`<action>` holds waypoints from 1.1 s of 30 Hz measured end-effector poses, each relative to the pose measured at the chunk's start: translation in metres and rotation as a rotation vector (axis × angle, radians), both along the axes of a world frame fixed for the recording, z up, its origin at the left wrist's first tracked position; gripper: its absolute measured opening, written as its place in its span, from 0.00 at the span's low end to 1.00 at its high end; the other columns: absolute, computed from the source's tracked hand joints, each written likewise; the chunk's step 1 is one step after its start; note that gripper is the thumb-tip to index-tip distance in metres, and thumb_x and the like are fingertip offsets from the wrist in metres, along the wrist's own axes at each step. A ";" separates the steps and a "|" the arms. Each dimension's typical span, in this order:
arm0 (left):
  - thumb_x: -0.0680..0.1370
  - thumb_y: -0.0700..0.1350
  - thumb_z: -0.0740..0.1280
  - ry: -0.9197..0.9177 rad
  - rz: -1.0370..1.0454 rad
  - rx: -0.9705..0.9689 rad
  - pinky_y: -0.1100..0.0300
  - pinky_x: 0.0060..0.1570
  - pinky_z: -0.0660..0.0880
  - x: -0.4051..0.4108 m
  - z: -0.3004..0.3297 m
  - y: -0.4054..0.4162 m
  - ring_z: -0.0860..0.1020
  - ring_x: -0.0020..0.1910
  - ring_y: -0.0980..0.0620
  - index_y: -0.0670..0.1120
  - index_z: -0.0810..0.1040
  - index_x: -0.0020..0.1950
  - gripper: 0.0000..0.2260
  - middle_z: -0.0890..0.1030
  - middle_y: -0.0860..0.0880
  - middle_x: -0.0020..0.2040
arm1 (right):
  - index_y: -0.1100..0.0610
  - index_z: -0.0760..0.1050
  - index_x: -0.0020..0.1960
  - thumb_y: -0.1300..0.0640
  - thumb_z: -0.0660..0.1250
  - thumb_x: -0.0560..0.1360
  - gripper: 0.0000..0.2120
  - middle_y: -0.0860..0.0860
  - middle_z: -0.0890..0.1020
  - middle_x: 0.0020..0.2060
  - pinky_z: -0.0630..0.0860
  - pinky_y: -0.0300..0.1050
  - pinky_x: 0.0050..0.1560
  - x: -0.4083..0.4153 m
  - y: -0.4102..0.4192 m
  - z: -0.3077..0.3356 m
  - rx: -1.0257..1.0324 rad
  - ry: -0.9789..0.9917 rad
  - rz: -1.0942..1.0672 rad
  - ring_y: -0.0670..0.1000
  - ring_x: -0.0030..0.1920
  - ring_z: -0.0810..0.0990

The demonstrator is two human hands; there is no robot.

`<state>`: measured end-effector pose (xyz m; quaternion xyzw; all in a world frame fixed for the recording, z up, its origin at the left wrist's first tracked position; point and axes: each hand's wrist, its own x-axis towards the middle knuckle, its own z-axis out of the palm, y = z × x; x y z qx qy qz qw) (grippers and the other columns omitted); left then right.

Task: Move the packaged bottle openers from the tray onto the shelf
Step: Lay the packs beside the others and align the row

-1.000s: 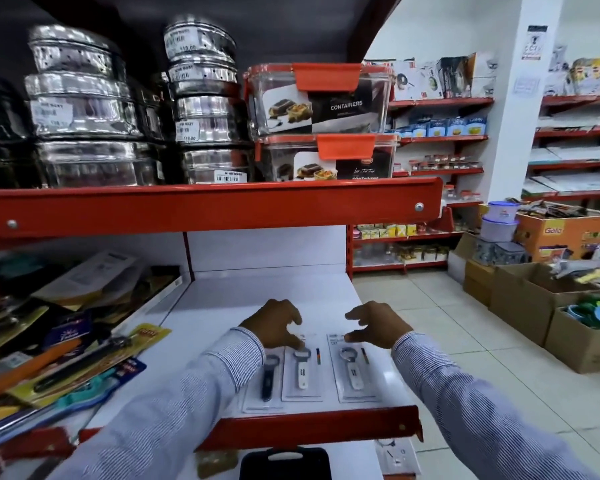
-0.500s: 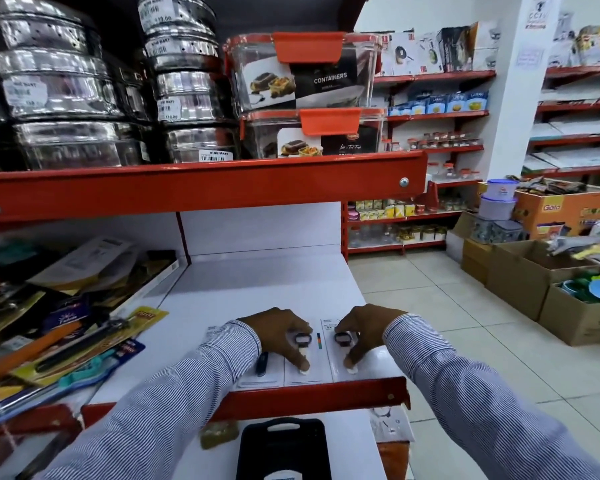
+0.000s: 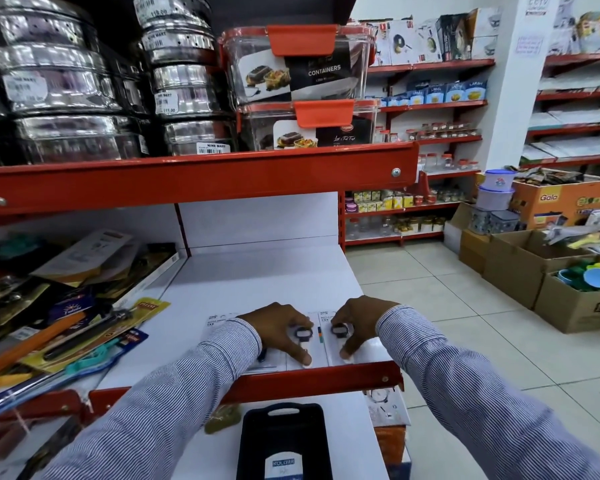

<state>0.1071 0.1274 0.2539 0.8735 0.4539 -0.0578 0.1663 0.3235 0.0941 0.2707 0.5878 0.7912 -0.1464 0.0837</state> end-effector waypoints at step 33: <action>0.67 0.62 0.76 0.043 0.089 -0.008 0.58 0.69 0.61 -0.068 -0.001 0.018 0.68 0.75 0.51 0.58 0.70 0.74 0.37 0.69 0.55 0.77 | 0.39 0.63 0.76 0.52 0.78 0.68 0.41 0.49 0.66 0.77 0.67 0.58 0.74 -0.037 -0.007 0.020 -0.092 -0.203 0.071 0.56 0.76 0.66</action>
